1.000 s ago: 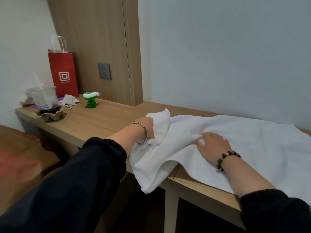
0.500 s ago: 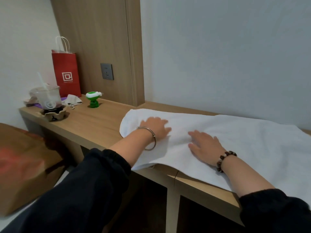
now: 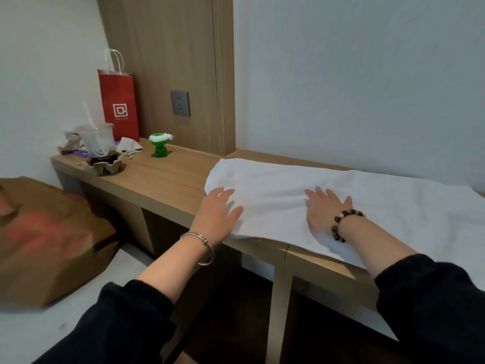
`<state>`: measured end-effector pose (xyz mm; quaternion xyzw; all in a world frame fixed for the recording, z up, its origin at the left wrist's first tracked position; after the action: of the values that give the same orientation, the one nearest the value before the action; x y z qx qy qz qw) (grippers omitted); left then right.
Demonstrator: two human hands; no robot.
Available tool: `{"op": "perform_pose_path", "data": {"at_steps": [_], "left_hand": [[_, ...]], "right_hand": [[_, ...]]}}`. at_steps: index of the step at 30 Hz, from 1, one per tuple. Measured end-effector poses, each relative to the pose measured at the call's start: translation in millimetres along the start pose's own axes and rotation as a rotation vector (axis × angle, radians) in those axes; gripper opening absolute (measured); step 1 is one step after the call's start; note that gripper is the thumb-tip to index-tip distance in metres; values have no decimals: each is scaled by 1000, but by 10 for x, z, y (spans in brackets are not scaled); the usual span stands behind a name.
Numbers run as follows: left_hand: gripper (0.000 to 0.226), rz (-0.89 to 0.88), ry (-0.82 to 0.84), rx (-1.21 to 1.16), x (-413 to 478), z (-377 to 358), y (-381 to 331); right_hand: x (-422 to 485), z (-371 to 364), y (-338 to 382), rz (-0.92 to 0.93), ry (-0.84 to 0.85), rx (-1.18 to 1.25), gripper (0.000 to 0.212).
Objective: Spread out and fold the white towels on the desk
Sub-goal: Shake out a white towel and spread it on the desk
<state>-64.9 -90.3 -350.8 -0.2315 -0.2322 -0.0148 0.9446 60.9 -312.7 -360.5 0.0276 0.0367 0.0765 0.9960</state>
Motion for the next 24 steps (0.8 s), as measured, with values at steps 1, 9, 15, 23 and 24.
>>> {"op": "perform_pose_path", "data": {"at_steps": [1, 9, 15, 23, 24], "left_hand": [[54, -15, -49, -74, -77, 15, -27], [58, -245, 23, -36, -350, -225, -262], [15, -243, -122, 69, -344, -138, -199], [31, 349, -527, -9, -406, 103, 157], [32, 384, -508, -7, -383, 92, 159]], "right_hand": [[-88, 6, 97, 43, 2, 52, 54], [-415, -283, 258, 112, 0, 40, 58], [-418, -278, 260, 116, -9, 58, 57], [-497, -204, 295, 109, -45, 108, 51], [-505, -198, 299, 108, -45, 108, 51]]}}
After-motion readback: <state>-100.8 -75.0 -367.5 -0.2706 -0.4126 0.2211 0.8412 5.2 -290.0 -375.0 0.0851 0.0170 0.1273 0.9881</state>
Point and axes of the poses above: each hand's wrist, its own x-axis towards the middle knuckle, its own z-axis out of the back of the hand, y = z × x, the point moved 6 cm from there along x, towards the middle knuckle, and after that the axes turned 14 degrees about -z, right-handed, at the moved point
